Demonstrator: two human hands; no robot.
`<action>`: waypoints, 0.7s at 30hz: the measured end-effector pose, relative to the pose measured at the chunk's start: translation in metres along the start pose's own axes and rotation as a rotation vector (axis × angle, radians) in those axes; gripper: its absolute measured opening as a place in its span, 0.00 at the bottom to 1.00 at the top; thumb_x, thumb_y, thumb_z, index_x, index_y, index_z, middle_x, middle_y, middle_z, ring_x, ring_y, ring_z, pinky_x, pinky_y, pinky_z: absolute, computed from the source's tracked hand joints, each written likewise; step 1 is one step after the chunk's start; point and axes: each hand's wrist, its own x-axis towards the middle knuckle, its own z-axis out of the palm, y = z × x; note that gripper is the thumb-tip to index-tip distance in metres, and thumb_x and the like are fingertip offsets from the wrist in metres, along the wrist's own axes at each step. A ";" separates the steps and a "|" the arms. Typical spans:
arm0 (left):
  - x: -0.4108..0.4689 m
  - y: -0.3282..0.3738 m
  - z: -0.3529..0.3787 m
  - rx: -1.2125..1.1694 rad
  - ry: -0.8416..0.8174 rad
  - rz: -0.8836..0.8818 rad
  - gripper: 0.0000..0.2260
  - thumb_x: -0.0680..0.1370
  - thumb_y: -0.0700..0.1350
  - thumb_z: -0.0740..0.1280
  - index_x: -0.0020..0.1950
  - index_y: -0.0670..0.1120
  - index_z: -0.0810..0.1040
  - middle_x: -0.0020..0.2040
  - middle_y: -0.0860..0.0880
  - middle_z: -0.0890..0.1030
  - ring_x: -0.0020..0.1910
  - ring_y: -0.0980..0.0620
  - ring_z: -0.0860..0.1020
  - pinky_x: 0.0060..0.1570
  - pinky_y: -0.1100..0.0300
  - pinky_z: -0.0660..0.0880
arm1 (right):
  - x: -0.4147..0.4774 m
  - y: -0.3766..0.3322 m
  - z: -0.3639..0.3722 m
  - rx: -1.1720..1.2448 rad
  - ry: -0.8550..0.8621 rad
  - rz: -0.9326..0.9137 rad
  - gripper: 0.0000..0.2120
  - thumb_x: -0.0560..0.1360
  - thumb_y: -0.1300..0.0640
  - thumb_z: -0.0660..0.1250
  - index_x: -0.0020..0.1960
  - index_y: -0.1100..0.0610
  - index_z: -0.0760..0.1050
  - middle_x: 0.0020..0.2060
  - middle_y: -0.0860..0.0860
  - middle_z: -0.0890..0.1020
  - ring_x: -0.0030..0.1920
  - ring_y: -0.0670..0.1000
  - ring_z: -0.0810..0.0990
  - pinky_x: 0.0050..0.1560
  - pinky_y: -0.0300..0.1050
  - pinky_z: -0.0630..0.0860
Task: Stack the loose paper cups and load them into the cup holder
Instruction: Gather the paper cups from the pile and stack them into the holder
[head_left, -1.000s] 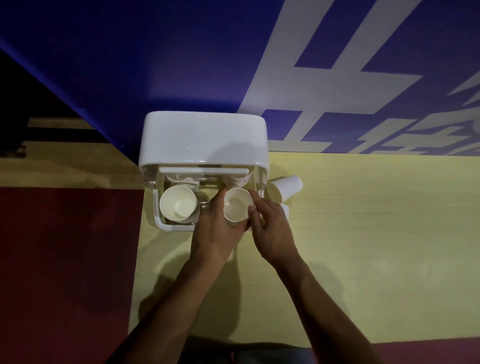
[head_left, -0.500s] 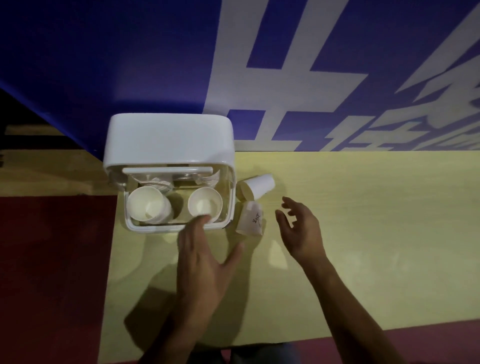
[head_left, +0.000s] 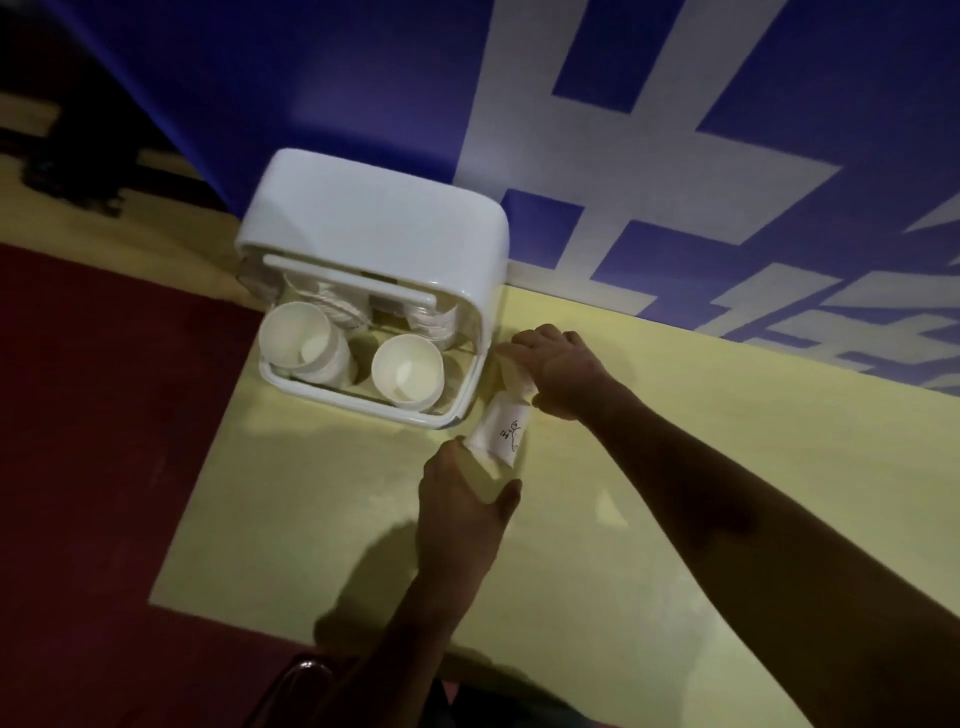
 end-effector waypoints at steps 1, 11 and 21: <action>0.002 0.000 0.005 -0.021 0.013 -0.037 0.37 0.70 0.59 0.79 0.72 0.48 0.69 0.65 0.50 0.75 0.61 0.55 0.73 0.53 0.62 0.69 | 0.003 0.000 0.002 -0.020 -0.003 -0.018 0.36 0.75 0.51 0.74 0.78 0.46 0.62 0.72 0.51 0.72 0.71 0.56 0.69 0.69 0.55 0.70; 0.015 -0.004 0.036 -0.028 0.103 -0.154 0.42 0.64 0.60 0.81 0.72 0.47 0.68 0.63 0.46 0.76 0.62 0.44 0.75 0.58 0.48 0.77 | -0.065 0.023 0.011 0.845 0.405 0.324 0.31 0.71 0.50 0.80 0.70 0.55 0.73 0.60 0.50 0.80 0.58 0.53 0.77 0.56 0.42 0.72; 0.034 0.003 0.052 -0.003 0.114 -0.145 0.36 0.66 0.62 0.77 0.68 0.46 0.73 0.59 0.44 0.80 0.58 0.42 0.77 0.58 0.45 0.77 | -0.173 0.003 0.066 1.645 0.458 0.754 0.36 0.63 0.39 0.80 0.67 0.48 0.77 0.57 0.47 0.85 0.56 0.51 0.85 0.59 0.58 0.82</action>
